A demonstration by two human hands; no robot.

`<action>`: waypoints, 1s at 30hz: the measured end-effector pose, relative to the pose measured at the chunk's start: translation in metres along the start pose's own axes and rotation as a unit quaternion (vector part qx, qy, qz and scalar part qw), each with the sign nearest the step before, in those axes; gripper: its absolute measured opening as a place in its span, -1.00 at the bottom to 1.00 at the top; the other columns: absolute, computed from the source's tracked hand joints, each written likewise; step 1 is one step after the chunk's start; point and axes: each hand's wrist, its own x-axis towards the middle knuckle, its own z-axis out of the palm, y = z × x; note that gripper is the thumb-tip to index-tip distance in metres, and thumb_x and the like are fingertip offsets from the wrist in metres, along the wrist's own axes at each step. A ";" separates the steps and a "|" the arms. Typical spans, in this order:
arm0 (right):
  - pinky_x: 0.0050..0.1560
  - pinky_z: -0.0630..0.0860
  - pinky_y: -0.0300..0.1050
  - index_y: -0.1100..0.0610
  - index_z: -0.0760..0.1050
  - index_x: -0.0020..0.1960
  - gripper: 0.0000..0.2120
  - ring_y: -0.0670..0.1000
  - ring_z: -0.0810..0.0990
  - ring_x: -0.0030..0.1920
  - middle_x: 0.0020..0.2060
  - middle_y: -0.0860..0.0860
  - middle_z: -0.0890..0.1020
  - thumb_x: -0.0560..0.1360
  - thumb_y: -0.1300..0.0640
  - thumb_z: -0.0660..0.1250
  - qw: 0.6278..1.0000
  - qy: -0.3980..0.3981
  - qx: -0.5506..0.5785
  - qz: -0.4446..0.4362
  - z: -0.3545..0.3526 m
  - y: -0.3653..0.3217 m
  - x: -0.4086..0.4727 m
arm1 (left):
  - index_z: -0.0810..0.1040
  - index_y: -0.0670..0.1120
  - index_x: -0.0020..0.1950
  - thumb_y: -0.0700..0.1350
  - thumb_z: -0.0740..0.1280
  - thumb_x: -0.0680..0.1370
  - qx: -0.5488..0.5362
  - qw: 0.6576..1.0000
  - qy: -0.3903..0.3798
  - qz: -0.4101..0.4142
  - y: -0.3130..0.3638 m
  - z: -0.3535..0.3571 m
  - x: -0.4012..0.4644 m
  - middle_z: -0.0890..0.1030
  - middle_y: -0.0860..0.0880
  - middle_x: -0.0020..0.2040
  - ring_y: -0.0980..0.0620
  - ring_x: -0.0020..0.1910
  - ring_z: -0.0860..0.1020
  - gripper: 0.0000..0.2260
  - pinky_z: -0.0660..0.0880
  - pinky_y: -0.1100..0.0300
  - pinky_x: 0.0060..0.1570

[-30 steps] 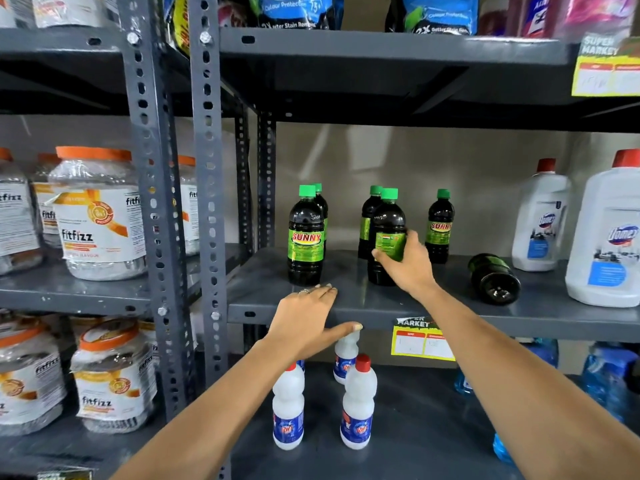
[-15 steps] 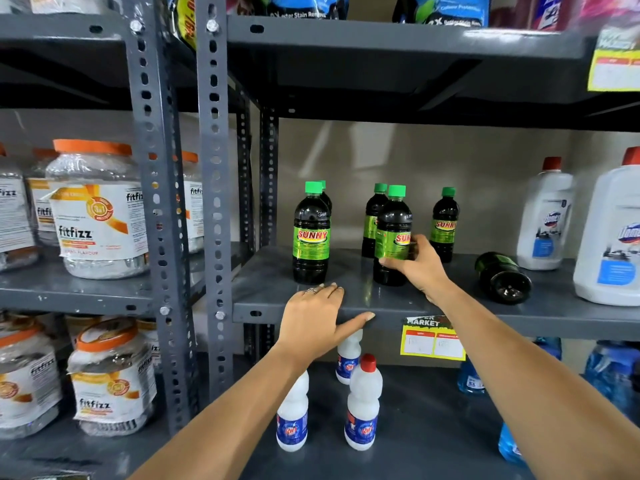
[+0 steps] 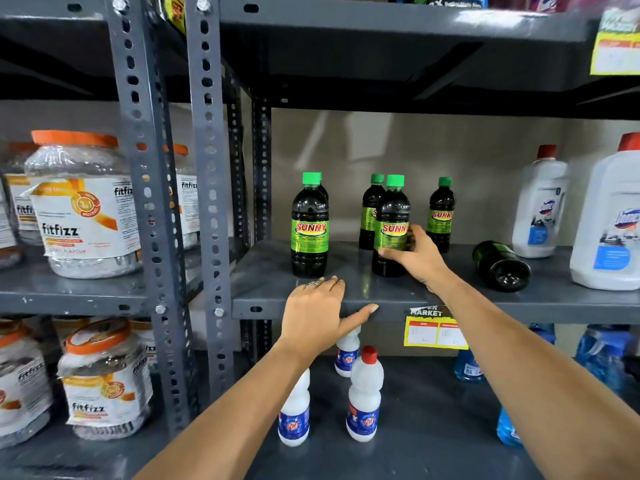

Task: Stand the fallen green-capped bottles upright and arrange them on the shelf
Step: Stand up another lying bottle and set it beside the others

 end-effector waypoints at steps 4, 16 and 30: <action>0.23 0.51 -0.01 0.12 0.37 0.31 -0.30 0.04 0.62 0.12 0.14 0.05 0.63 0.29 0.01 0.61 1.000 -0.003 -0.015 -0.016 0.001 -0.001 -0.004 | 0.67 -0.13 0.00 0.40 0.10 0.51 -0.005 1.000 0.003 0.000 0.000 0.000 0.000 0.70 -0.05 0.00 0.01 -0.03 0.65 -0.35 0.55 0.13 -0.13; 0.05 0.48 -0.18 0.09 0.37 0.30 -0.27 -0.01 0.61 0.06 0.01 -0.08 0.60 0.25 -0.03 0.63 1.000 0.004 -0.024 -0.013 0.002 0.003 0.000 | 0.67 -0.11 0.06 0.40 0.10 0.51 -0.009 0.999 -0.027 -0.023 0.003 -0.004 0.000 0.69 -0.04 0.05 0.01 0.04 0.64 -0.35 0.54 0.13 -0.06; 0.07 0.51 0.02 0.14 0.57 0.10 -0.64 0.16 0.60 0.02 -0.02 0.12 0.62 0.45 -0.09 0.36 0.942 0.259 -0.166 -0.131 -0.102 -0.034 -0.006 | 0.64 -0.06 0.03 0.48 -0.16 0.47 -0.016 0.993 -0.112 -0.037 0.051 -0.013 0.026 0.62 0.02 -0.05 -0.01 -0.08 0.57 -0.21 0.47 0.14 -0.21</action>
